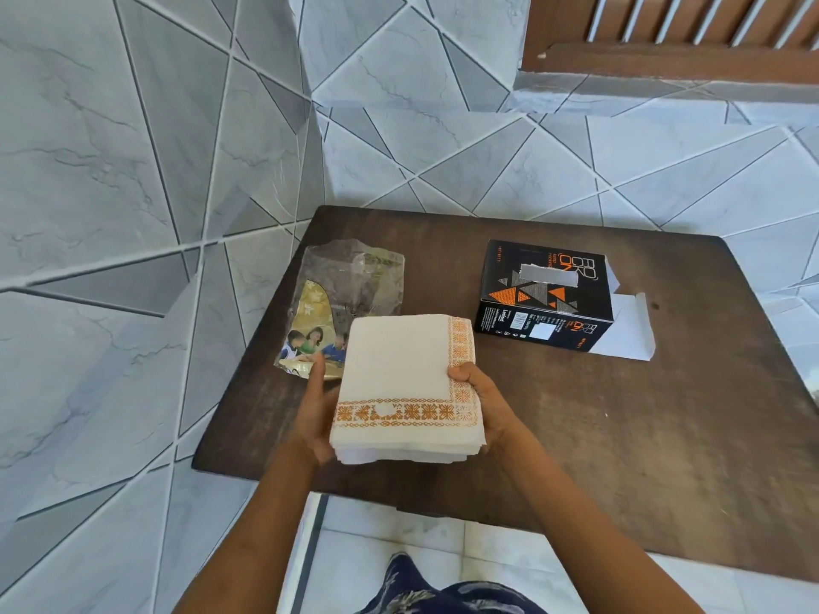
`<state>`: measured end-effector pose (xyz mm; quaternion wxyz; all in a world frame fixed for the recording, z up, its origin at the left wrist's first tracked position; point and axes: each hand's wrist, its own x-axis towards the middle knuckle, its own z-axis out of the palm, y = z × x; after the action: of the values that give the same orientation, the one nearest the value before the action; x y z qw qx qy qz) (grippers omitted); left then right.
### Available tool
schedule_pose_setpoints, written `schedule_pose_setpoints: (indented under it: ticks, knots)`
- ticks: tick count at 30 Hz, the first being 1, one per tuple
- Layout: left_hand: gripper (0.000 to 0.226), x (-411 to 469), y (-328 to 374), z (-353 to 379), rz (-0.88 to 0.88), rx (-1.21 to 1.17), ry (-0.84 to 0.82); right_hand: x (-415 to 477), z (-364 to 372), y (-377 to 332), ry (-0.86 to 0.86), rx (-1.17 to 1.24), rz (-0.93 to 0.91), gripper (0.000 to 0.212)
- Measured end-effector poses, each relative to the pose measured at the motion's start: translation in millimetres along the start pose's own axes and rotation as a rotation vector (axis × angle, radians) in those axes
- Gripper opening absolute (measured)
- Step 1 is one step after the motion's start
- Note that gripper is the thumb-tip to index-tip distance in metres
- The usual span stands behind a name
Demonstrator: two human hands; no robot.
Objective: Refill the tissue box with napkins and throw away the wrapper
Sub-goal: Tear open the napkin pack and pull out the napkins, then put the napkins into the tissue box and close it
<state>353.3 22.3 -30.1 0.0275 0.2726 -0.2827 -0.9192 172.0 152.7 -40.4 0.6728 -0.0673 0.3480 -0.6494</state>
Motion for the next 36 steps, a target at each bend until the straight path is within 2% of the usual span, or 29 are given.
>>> schedule_pose_setpoints:
  ticks: [1, 2, 4, 6, 10, 16, 19, 22, 25, 27, 29, 30, 33, 36]
  knots:
    - [0.073, 5.4, 8.2, 0.3, -0.036, 0.025, 0.115, 2.2, -6.4, -0.7, 0.092, -0.087, 0.011, 0.053]
    - [0.068, 12.8, 14.0, -3.2, 0.012, 0.119, 0.201, 3.2, -7.6, -2.3, 0.183, -0.177, 0.009, 0.048]
    - [0.049, 14.4, 18.2, -4.2, 0.026, 0.26, 0.249, 8.2, -12.9, -2.3, 0.313, -0.313, 0.01, 0.05]
    - [0.033, 16.8, 17.6, -6.8, 0.005, 0.405, 0.367, 11.3, -10.8, 1.7, 0.417, -0.417, 0.0, 0.054]
    - [0.043, 23.0, 14.0, -13.9, -0.029, 0.533, 0.515, 12.9, -8.6, 21.9, 0.559, -0.583, 0.0, 0.028]
    - [0.049, 25.4, 0.3, -21.1, -0.005, 0.615, 0.588, 11.6, -13.7, 41.6, 0.708, -0.755, -0.044, 0.034]
    - [0.044, 28.7, 1.9, -19.7, 0.04, 0.866, 0.654, 11.9, -12.5, 41.8, 0.759, -0.899, -0.056, 0.035]
    - [0.032, 28.8, 18.4, -21.9, 0.004, 1.136, 0.655, 7.0, -15.4, 32.6, 0.812, -1.007, -0.067, 0.044]
    - [0.033, 29.2, 36.3, -2.9, 0.01, 1.397, 0.681, -8.9, -22.1, 12.2, 0.907, -0.937, -0.172, 0.039]
    - [0.043, 39.5, 43.3, 26.2, 0.154, 1.536, 0.757, -22.8, -32.3, -7.8, 0.958, -0.84, -0.26, 0.033]
    - [0.043, 45.2, 46.7, 51.0, 0.252, 1.453, 0.739, -27.2, -40.8, -21.1, 1.001, -0.771, -0.307, 0.028]
    - [0.041, 69.6, 39.7, 80.7, 0.309, 1.392, 0.652, -48.5, -55.0, -42.9, 1.055, -0.73, -0.362, 0.026]
    - [0.036, 98.3, 31.0, 108.8, 0.332, 1.271, 0.535, -61.6, -63.7, -61.3, 1.064, -0.693, -0.407, 0.019]
    - [0.035, 140.2, 16.8, 147.5, 0.365, 1.228, 0.494, -86.8, -86.7, -94.5, 1.104, -0.654, -0.497, 0.02]
